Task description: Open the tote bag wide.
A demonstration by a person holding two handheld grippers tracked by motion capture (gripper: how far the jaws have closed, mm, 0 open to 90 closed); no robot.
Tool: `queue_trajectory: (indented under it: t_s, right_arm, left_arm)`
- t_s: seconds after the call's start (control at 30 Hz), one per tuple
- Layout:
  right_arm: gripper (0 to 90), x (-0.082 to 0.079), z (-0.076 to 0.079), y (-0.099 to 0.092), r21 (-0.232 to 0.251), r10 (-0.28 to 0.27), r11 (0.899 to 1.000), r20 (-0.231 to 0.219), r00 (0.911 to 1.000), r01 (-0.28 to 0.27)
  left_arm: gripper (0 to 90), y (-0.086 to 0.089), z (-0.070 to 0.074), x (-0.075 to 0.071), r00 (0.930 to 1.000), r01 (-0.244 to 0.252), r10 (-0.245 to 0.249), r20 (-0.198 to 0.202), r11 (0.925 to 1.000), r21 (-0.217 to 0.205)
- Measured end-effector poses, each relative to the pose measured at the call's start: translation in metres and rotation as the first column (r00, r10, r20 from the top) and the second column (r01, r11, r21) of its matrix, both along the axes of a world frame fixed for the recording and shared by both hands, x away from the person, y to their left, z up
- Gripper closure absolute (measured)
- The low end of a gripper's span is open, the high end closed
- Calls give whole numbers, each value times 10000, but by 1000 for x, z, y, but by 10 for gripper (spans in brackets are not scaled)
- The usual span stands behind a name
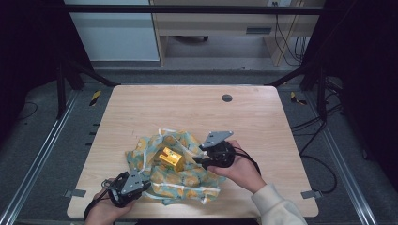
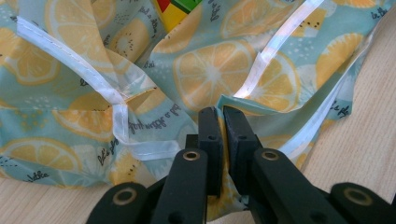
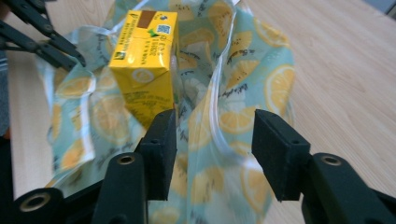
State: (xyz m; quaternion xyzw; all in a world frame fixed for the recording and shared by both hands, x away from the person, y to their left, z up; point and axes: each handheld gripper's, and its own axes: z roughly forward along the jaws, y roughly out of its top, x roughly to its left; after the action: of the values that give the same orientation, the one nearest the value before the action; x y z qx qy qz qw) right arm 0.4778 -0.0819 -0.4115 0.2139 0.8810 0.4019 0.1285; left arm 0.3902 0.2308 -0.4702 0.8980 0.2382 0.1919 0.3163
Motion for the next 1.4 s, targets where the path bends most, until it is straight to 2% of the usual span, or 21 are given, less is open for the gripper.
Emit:
queue_trajectory:
  t_s: [0.2,0.23,0.33,0.4,0.47,0.67,0.93,0.97,1.17,1.4]
  right_arm:
    - [510,10,-13,17,-490,95,9987,-220,9997,-106]
    - [617,13,-16,19,-770,67,9970,-292,9995,-89]
    - [840,16,-17,20,-928,204,9954,-539,9983,-254]
    - [897,19,-13,19,-886,187,9958,-502,9986,-231]
    - [900,22,-7,18,-766,201,9968,-323,9993,-226]
    - [900,38,15,15,-172,-274,9995,-60,9996,273]
    - [900,64,31,15,454,-938,9946,47,9956,935]
    - [900,67,33,15,532,-1014,9935,55,9948,1009]
    - [900,83,36,13,929,-1465,9850,72,9892,1452]
    - [900,101,23,7,834,-1962,9771,-60,9806,1960]
  left_arm:
    - [857,1,1,1,10000,-61,61,14,10000,-28]
    - [854,1,0,1,10000,-88,88,-3,9999,51]
    - [843,1,0,1,9999,-154,154,-12,9999,46]
    - [840,1,1,1,9999,-168,168,16,9999,-9]
    - [833,1,1,1,9998,-182,183,60,9998,-37]
    - [834,0,-1,2,9998,-200,200,-77,9998,59]
    - [835,0,-3,4,9996,-222,225,-156,9996,195]
    - [835,0,-4,4,9995,-242,249,-194,9992,309]
    - [835,-1,-6,6,9991,-317,330,-256,9984,472]
    - [878,0,-6,8,9978,-536,551,-359,9977,420]
